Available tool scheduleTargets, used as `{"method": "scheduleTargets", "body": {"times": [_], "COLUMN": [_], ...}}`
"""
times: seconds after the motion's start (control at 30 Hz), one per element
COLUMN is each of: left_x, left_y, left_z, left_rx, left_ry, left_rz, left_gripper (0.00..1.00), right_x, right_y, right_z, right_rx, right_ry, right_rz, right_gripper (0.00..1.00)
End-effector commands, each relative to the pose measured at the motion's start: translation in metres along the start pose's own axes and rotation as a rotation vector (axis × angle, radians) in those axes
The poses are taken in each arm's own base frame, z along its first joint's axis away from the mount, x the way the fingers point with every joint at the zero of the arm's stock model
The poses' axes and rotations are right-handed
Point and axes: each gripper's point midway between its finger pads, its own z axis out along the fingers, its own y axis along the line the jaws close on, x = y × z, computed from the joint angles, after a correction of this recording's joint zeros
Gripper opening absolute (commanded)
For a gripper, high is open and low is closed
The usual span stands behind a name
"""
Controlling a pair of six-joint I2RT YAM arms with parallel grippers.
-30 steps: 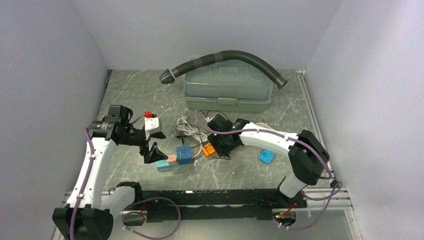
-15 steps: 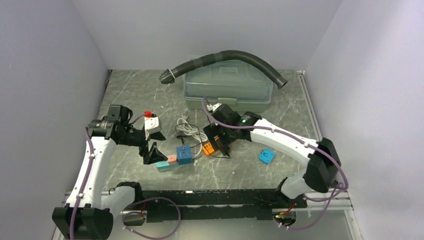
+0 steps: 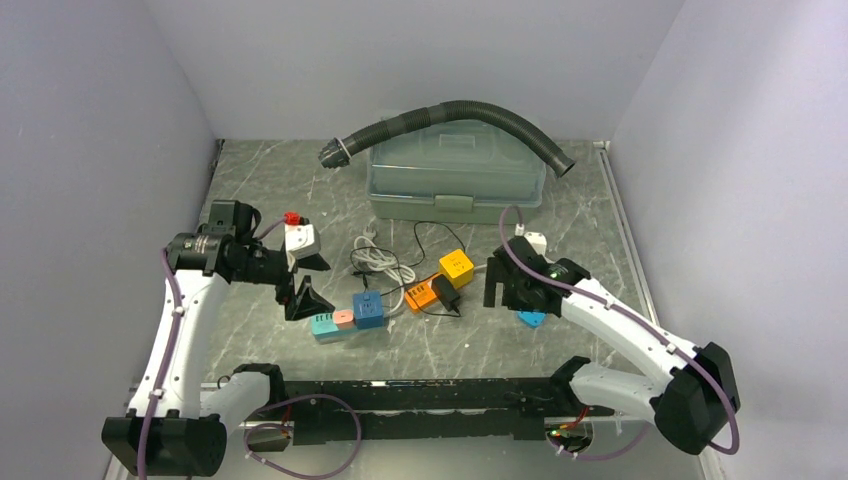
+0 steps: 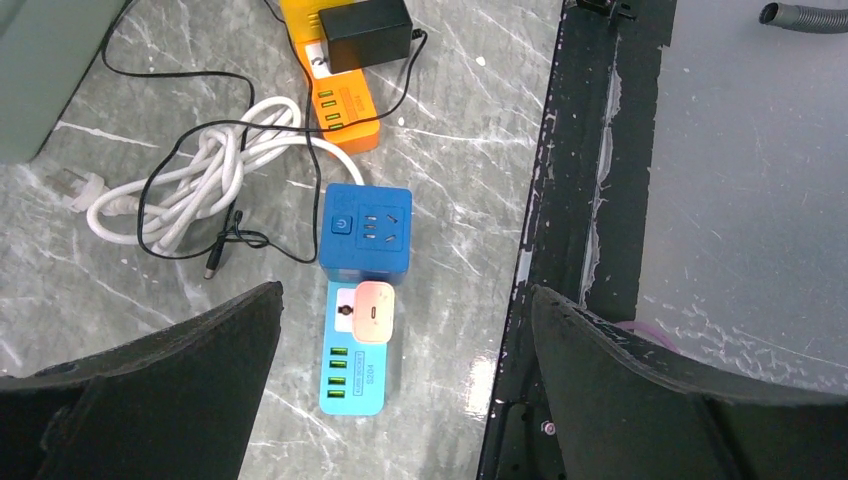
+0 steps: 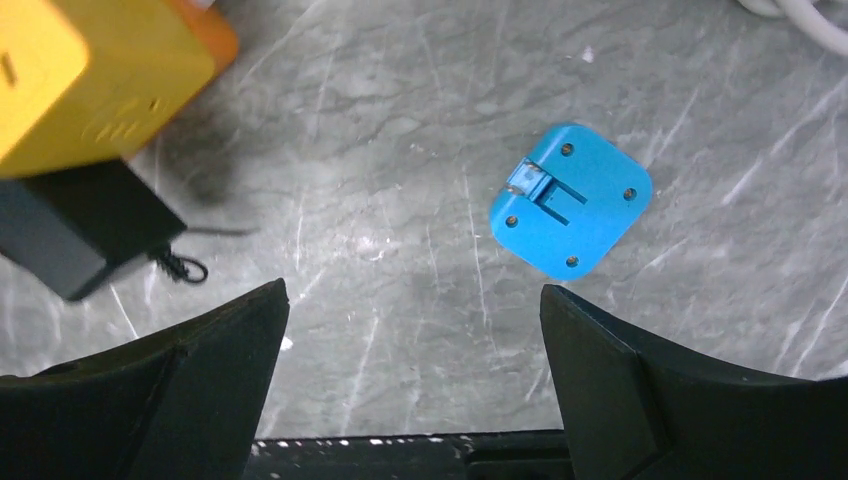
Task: Insert the plug
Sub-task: Insert the plug into the socket, then pick up the plug from the center of the board.
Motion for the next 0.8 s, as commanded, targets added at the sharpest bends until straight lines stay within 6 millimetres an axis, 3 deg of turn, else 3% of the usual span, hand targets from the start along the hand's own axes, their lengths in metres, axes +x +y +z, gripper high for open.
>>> {"method": "scheduleTargets", "body": {"times": [0.0,0.17,0.37,0.7,0.77], "left_x": [-0.014,-0.013,-0.015,-0.015,-0.015], "left_y": [-0.01,-0.01,-0.011,-0.008,-0.007], "left_z": [-0.004,-0.003,-0.005,-0.005,-0.005], "left_rx": [0.011,0.001,0.009,-0.002,0.0], "left_ry": [-0.042,-0.046,-0.041,-0.041,-0.037], "left_rz": [0.016,0.027,0.039,0.059,0.057], "left_gripper": [0.99,0.99,0.99,0.99,0.99], "right_x": [-0.012,0.011,0.018,0.011,0.011], "right_y": [-0.007,-0.023,-0.039,-0.046,-0.045], "right_z": [0.007,0.034,0.058,0.079,0.081], "right_rx": [0.072,0.155,0.199,0.204,0.191], "right_ry": [-0.025,0.043,0.09,0.07,0.068], "right_rz": [0.25,0.407,0.449,0.415,0.394], "right_gripper": [1.0,1.0,1.0,1.0,0.93]}}
